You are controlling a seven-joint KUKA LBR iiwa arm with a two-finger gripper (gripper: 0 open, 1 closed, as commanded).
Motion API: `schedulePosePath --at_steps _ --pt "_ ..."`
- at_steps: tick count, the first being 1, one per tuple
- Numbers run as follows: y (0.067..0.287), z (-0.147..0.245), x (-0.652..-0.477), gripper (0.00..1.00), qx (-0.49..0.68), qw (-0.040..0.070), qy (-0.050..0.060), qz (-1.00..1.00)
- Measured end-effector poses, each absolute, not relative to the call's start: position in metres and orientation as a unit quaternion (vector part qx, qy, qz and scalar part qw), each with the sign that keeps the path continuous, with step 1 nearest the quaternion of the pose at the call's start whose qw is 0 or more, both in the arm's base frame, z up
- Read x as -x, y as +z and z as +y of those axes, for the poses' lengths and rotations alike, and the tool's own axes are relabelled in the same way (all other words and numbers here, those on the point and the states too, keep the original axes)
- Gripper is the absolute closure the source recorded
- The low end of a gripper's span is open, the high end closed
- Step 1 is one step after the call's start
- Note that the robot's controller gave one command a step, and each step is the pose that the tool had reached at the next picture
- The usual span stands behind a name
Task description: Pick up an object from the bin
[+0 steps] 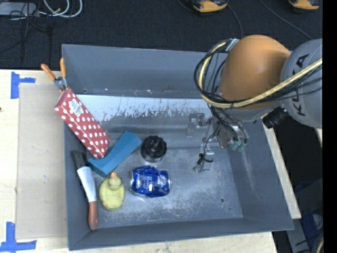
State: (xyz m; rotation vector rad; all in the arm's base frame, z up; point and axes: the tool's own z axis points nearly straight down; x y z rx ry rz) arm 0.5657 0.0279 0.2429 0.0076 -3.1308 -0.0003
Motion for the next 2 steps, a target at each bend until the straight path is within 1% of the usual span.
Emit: schedulePosePath --at_steps 1,2 --pt "0.247 0.028 -0.567 0.00 -0.002 0.001 0.000 -1.000" --pt "0.206 0.063 -0.533 0.00 0.013 0.001 0.000 -1.000"
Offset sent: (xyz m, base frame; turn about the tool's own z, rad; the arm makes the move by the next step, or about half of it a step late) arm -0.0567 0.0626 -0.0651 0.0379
